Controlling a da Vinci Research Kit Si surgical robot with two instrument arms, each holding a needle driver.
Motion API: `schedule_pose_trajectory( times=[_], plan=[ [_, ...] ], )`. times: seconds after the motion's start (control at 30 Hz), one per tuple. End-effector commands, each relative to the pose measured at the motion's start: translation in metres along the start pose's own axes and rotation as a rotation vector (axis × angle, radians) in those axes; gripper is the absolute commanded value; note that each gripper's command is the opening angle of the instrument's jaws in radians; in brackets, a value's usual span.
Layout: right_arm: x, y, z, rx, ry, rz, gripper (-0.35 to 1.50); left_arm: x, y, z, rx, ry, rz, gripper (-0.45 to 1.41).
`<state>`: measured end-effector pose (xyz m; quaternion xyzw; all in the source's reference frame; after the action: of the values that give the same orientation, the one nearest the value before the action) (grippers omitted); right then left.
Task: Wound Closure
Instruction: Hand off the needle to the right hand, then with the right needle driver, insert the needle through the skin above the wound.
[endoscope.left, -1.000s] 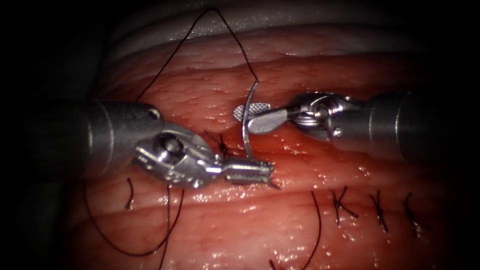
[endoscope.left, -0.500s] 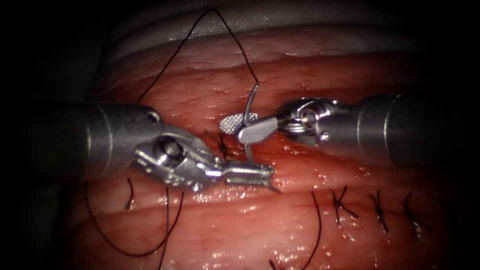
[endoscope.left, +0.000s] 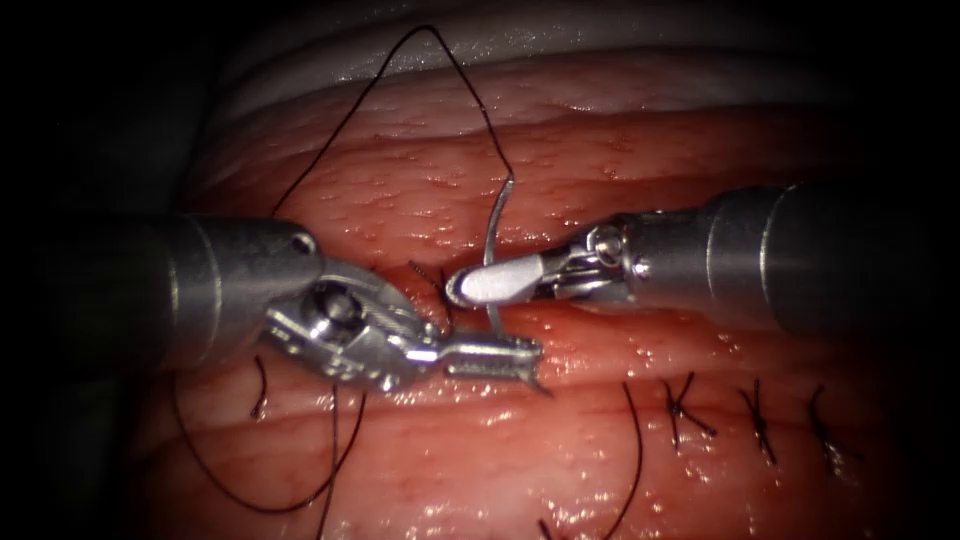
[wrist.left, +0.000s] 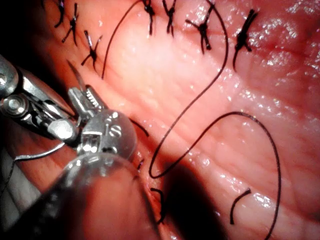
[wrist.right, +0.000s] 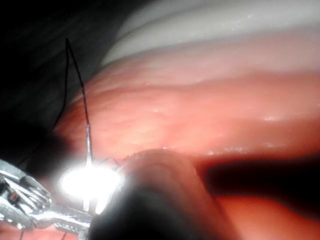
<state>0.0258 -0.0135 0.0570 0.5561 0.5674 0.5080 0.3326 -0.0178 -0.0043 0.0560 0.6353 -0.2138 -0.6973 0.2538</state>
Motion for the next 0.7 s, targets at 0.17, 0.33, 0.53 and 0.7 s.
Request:
schedule_pose_trajectory(
  times=[0.17, 0.33, 0.53, 0.7],
  plan=[
    [0.0009, 0.0003, -0.0001, -0.042, 0.044, -0.048, -0.35, -0.0007, 0.0003, 0.001, 0.005, 0.018, -0.098, 0.86],
    [0.0028, -0.0006, -0.0014, -0.092, 0.132, -0.162, -0.35, -0.0008, 0.0004, 0.0008, 0.034, 0.016, -0.142, 1.08],
    [0.0044, 0.0002, -0.0028, -0.239, 0.233, -0.393, -0.35, -0.0011, 0.0008, -0.0002, 0.029, -0.034, -0.145, 1.03],
    [0.0053, 0.0025, -0.0033, -0.419, 0.211, -0.686, -0.35, -0.0033, 0.0018, -0.0006, 0.03, -0.202, -0.22, 0.84]
  ],
)
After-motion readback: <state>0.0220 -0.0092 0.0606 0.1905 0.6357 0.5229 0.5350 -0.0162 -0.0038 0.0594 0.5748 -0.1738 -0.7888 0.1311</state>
